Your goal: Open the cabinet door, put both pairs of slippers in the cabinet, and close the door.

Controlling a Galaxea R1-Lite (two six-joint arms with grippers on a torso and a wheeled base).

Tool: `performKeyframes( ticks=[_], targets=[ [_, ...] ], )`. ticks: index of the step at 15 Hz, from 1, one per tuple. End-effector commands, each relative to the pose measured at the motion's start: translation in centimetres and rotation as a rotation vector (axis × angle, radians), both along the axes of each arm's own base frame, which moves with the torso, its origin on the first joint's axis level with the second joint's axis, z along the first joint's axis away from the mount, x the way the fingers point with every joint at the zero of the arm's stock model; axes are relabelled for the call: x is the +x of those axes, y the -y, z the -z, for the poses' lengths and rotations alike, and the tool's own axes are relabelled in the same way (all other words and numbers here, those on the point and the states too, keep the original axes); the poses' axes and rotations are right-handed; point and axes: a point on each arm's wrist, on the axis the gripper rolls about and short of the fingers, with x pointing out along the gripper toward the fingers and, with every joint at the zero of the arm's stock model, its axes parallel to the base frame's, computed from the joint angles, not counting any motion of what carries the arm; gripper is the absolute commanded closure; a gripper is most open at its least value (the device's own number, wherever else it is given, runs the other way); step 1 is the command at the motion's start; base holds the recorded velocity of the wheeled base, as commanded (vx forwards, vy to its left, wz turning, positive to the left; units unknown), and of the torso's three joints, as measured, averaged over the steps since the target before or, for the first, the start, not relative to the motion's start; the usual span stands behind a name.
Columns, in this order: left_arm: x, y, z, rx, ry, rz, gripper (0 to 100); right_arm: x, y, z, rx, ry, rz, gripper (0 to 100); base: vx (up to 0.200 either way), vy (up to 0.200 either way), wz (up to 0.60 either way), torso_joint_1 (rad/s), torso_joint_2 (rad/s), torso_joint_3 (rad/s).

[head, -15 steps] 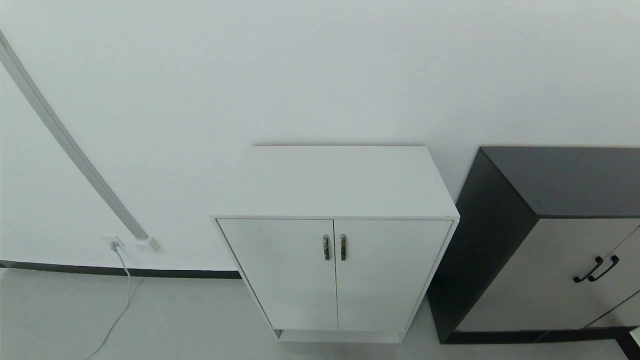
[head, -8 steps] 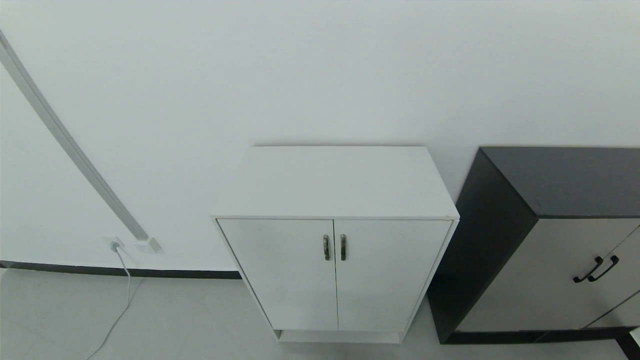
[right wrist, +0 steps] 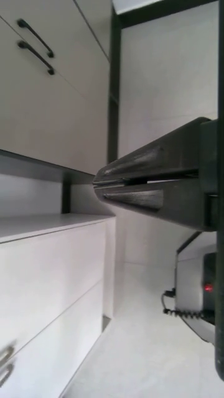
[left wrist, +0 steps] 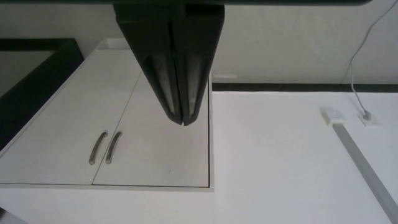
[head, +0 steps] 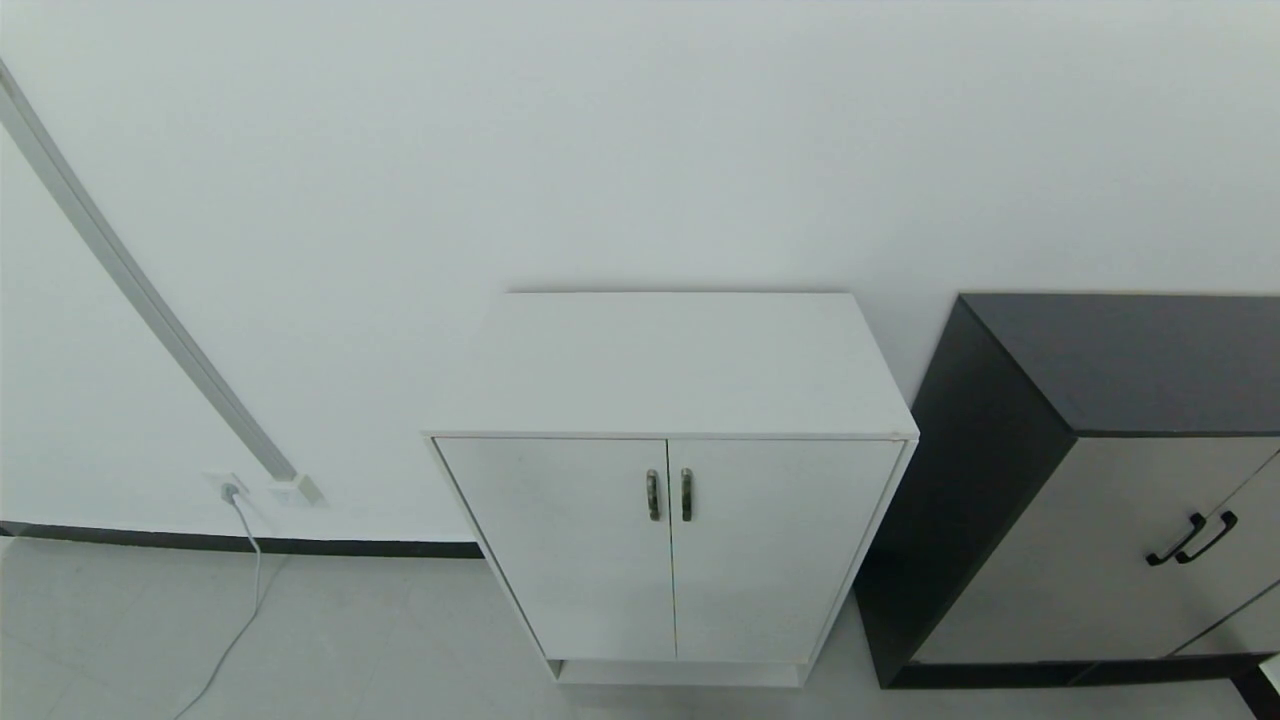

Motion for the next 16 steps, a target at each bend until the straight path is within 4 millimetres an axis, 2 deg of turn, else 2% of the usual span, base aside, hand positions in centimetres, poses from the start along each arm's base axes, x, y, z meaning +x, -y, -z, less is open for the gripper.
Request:
performKeyframes(
  ticks=[1, 5, 9, 16],
  targets=[
    [0.0, 0.0, 0.0, -0.001, 0.0, -0.001, 100, -0.5, 0.0, -0.1, -0.011, 0.067, 0.001, 100, 0.0, 0.0, 0.0, 0.0, 0.0, 0.0],
    [0.0, 0.0, 0.0, 0.002, 0.0, -0.001, 100, -1.3, 0.0, 0.4, 0.061, 0.102, -0.05, 100, 0.0, 0.0, 0.0, 0.0, 0.0, 0.0],
    [0.0, 0.0, 0.0, 0.0, 0.0, 0.001, 100, -1.7, 0.0, 0.5, 0.063, 0.137, -0.069, 100, 0.0, 0.0, 0.0, 0.0, 0.0, 0.0],
    [0.0, 0.0, 0.0, 0.0, 0.0, -0.001, 100, -3.0, 0.0, 0.8, 0.06, 0.309, -0.034, 100, 0.0, 0.0, 0.0, 0.0, 0.0, 0.0]
  ],
)
